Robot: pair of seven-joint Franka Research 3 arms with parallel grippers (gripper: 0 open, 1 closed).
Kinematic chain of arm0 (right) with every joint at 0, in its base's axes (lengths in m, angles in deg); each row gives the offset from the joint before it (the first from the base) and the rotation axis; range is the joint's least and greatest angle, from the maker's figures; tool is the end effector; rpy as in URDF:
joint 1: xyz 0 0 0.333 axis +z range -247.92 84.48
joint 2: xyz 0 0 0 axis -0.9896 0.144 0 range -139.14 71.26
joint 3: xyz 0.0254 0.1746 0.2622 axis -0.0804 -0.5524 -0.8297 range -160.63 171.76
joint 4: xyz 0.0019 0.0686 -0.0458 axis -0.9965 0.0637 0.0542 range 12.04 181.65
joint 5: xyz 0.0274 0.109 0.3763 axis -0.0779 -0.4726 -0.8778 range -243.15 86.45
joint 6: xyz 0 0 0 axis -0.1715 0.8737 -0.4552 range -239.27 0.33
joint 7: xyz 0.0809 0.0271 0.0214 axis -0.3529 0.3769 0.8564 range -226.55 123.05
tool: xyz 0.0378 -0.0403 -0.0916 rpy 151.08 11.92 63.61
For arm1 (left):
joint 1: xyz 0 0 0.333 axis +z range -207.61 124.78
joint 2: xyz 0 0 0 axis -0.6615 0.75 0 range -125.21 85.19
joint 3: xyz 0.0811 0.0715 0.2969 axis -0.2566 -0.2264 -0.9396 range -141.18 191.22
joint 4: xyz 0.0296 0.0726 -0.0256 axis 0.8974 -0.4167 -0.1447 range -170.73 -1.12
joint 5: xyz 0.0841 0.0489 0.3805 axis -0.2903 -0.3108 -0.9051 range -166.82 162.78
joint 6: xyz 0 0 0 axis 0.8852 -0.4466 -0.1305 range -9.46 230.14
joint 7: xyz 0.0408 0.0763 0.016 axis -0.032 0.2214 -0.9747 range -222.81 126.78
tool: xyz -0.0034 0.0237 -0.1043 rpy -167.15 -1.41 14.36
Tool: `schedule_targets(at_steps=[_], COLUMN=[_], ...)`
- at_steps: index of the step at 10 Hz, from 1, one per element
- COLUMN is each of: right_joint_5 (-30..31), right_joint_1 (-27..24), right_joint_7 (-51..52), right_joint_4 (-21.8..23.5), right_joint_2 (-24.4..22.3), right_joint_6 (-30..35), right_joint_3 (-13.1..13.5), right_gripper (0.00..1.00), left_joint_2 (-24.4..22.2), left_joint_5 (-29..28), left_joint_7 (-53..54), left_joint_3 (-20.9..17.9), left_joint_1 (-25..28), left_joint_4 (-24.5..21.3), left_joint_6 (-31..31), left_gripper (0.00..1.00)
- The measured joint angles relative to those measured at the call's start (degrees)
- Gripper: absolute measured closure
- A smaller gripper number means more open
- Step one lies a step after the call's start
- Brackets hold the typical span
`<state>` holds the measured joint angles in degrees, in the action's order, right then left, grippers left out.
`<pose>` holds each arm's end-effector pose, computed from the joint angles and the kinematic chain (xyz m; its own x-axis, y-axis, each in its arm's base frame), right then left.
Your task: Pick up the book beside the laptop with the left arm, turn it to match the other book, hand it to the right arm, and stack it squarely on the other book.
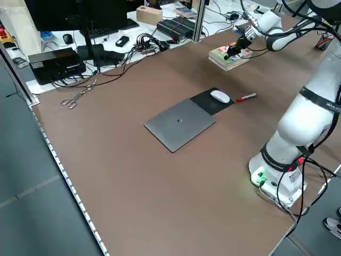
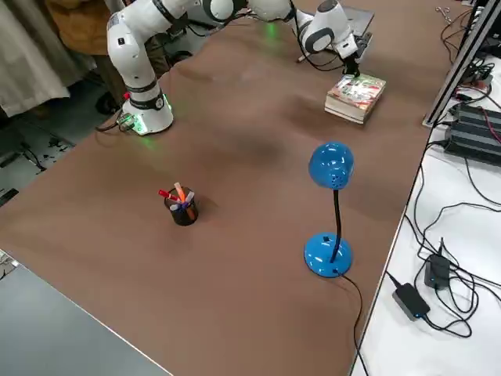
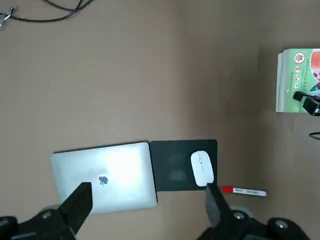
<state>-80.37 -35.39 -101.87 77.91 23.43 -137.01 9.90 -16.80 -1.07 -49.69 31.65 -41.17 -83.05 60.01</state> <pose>0.5750 0.5417 0.2094 0.9078 -0.1887 0.3745 -0.0297 -0.9197 -0.3915 0.5760 -0.0642 0.6117 0.9956 -0.0802 0.0491 -0.0814 -0.9964 0.0245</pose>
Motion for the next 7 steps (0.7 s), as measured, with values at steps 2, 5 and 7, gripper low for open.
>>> schedule_targets(at_steps=[2,5,7], right_joint_5=[0.02,0.01,-0.03], right_joint_1=[0.07,0.16,0.18], right_joint_7=[0.01,0.01,0.00], right_joint_4=[0.02,0.05,0.12], right_joint_2=[-0.22,-0.73,-1.31], right_joint_6=[0.77,2.14,2.69], right_joint_3=[-0.01,-0.11,-0.25], right_gripper=[0.98,0.98,0.98], left_joint_2=[0.00,0.00,0.00], left_joint_5=[0.00,0.00,0.00], left_joint_7=[0.00,0.00,0.00], left_joint_3=[0.00,0.00,0.01], left_joint_1=[0.00,-0.01,-0.02], left_joint_4=[0.00,0.00,0.00], left_joint_6=[0.00,0.00,0.00], left_gripper=[0.00,0.00,0.00])
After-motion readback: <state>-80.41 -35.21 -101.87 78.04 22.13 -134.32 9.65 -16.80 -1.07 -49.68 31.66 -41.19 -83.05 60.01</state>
